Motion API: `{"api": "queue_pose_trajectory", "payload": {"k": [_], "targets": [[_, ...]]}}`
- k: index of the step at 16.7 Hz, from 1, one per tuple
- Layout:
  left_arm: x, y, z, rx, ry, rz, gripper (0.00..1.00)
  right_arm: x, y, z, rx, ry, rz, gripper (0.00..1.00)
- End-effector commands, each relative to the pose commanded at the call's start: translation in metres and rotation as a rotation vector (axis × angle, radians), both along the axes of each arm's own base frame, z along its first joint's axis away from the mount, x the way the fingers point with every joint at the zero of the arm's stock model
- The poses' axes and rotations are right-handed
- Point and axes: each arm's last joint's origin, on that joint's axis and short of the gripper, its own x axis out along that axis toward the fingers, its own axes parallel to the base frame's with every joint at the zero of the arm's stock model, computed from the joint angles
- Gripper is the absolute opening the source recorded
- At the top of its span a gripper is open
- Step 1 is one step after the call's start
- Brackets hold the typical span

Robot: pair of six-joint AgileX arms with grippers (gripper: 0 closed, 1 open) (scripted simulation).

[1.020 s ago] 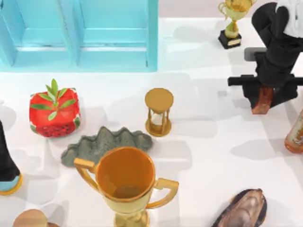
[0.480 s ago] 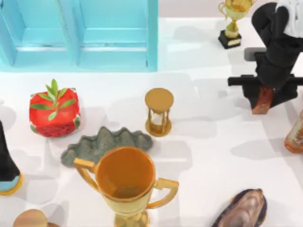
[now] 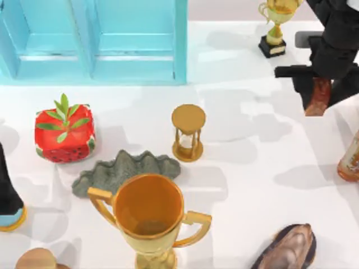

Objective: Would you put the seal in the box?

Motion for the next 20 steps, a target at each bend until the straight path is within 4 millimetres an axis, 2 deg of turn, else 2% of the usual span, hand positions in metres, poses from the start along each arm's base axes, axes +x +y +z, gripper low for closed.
{"api": "queue_pose_trajectory", "payload": {"k": [2,4,9,11,13,15,17,20], "targets": [[0.0,0.0,0.0,0.0,0.0,0.0,1.0,-0.002,-0.001,0.024,-0.001,0.003,0.0,0.0],[0.0,0.0,0.0,0.0,0.0,0.0,1.0,-0.004,0.0,0.039,0.001,-0.004,0.003,0.0],[0.0,0.0,0.0,0.0,0.0,0.0,1.0,-0.004,0.0,0.04,0.001,-0.001,0.004,0.0],[0.0,0.0,0.0,0.0,0.0,0.0,1.0,-0.005,-0.016,0.043,0.002,-0.001,0.004,0.0],[0.0,0.0,0.0,0.0,0.0,0.0,1.0,-0.011,-0.048,0.05,0.002,-0.002,0.004,0.0],[0.0,0.0,0.0,0.0,0.0,0.0,1.0,-0.022,-0.093,0.059,0.002,-0.003,0.007,0.0],[0.0,0.0,0.0,0.0,0.0,0.0,1.0,-0.042,-0.138,0.067,0.003,-0.003,0.006,0.0],[0.0,0.0,0.0,0.0,0.0,0.0,1.0,-0.082,-0.203,0.078,0.002,-0.004,0.007,0.0]]}}
